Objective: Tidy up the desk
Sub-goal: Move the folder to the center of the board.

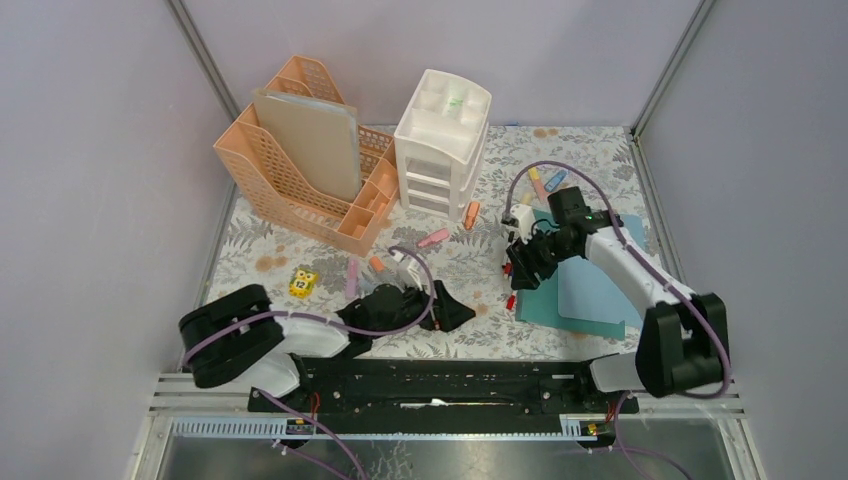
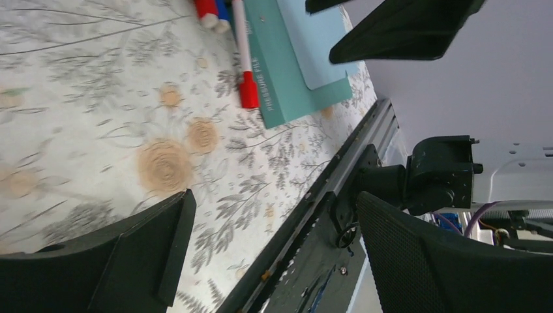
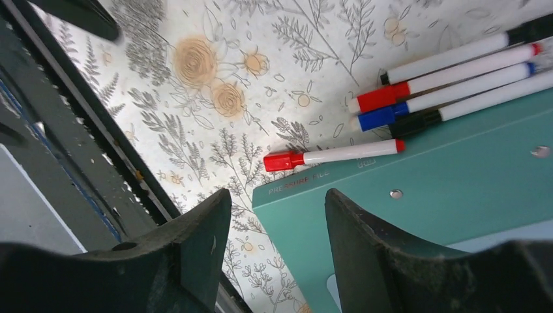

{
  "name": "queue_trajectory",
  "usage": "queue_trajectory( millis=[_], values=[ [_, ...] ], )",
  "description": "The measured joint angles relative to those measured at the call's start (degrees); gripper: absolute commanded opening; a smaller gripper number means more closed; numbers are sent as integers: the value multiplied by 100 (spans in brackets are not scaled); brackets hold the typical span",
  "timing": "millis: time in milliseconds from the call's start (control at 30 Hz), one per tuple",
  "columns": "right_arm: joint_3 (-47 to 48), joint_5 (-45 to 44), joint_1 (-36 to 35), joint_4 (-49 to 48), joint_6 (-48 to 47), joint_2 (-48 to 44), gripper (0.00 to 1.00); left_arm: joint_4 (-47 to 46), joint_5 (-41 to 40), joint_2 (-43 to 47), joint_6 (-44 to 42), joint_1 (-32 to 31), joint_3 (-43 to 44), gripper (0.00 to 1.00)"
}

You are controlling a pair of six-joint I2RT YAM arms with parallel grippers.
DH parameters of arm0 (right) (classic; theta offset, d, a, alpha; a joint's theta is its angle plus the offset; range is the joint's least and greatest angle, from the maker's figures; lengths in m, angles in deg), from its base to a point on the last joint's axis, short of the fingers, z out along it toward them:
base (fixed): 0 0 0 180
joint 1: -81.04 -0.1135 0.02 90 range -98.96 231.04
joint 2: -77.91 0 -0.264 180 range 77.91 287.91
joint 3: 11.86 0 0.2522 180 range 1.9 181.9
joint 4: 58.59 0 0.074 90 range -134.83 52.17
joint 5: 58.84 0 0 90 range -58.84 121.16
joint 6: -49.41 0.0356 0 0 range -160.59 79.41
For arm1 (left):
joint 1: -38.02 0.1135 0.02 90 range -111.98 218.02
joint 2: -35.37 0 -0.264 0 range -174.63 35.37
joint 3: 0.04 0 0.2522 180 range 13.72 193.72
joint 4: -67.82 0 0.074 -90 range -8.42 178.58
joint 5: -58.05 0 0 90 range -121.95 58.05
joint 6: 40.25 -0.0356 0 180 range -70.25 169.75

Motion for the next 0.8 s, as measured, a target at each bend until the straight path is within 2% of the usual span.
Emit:
queue_trajectory(
  millis=[67,167,267,433,600,733,800],
  values=[
    [0,140,114,52,0,-378,62,-59,-7,-339,9,-166,284,99],
    [0,356,815,63,-2,-800,62,-195,-9,-822,22,-363,715,99],
    [0,374,1906,44,11,-774,62,-289,-9,-1355,68,-525,1134,99],
    [0,361,3073,57,15,-444,62,-293,-7,-1897,120,-627,1510,99],
    [564,350,3515,155,15,468,62,-278,-9,-2063,101,-649,1633,99],
    [1703,358,3510,142,17,1606,62,-7,-146,-1943,-81,-656,1633,99],
    [2208,358,3510,74,17,2039,62,415,-350,-1617,-289,-671,1617,99]
  ],
)
